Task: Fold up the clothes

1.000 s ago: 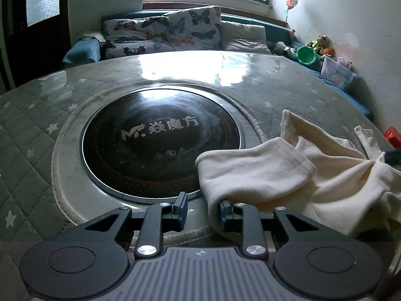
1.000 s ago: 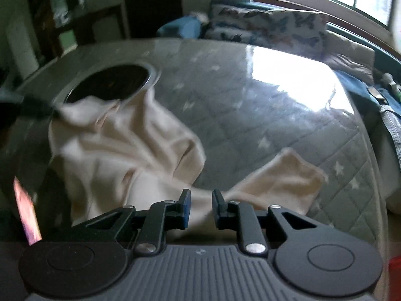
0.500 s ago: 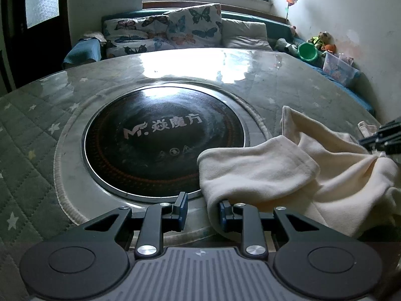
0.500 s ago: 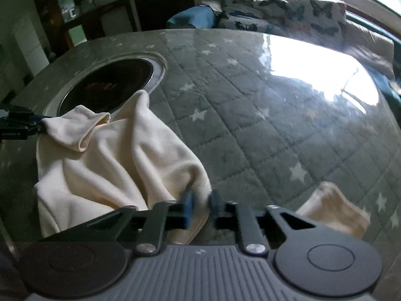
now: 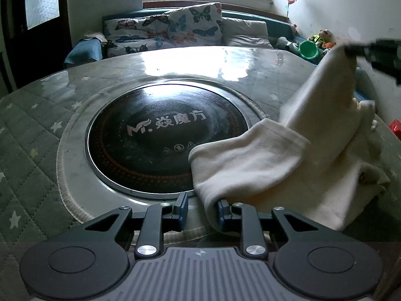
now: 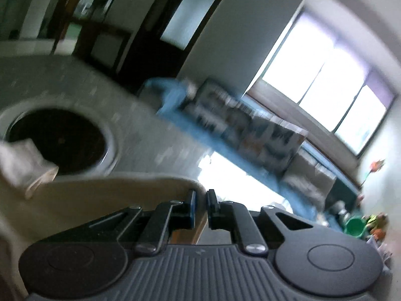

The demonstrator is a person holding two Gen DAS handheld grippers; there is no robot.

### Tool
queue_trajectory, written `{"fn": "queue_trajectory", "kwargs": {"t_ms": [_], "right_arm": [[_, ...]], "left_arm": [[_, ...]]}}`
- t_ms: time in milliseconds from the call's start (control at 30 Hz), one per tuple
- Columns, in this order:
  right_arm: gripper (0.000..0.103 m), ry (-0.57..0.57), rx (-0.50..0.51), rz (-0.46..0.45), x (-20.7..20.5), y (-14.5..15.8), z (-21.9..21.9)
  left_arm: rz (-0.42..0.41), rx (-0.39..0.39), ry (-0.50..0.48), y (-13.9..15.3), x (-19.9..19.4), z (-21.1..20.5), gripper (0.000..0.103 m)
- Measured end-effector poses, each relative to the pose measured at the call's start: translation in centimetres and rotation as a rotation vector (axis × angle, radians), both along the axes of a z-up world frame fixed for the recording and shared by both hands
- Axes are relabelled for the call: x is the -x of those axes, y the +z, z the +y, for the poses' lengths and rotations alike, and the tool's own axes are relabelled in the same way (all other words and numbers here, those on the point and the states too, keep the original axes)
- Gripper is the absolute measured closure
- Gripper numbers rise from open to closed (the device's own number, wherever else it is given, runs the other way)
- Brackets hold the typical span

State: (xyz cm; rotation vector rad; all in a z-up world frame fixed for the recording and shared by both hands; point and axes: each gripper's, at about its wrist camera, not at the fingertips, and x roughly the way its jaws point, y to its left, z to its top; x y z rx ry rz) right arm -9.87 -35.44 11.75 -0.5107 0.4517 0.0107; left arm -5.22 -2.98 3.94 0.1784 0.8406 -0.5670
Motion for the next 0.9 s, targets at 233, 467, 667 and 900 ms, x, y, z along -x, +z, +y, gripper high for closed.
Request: {"fn": "queue_trajectory", "kwargs": {"t_ms": [233, 467, 667, 900], "right_arm": [[0.077, -0.016, -0.121, -0.003, -1.2, 0.8, -1.1], [0.073, -0.167, -0.221, 0.209, -1.0, -2.9, -5.9], [0.067, -0.337, -0.325, 0.288, 0.8, -6.9, -11.8], [0.067, -0.401, -0.393, 0.290, 3.2, -9.6, -14.8]], "left_arm": [[-0.001, -0.004, 0.023, 0.2, -0.1, 0.3, 0.075], [-0.010, -0.008, 0.026, 0.3, 0.1, 0.5, 0.070], [-0.022, -0.010, 0.048, 0.7, -0.1, 0.8, 0.059], [-0.036, 0.000, 0.069, 1.5, -0.3, 1.2, 0.057]]}}
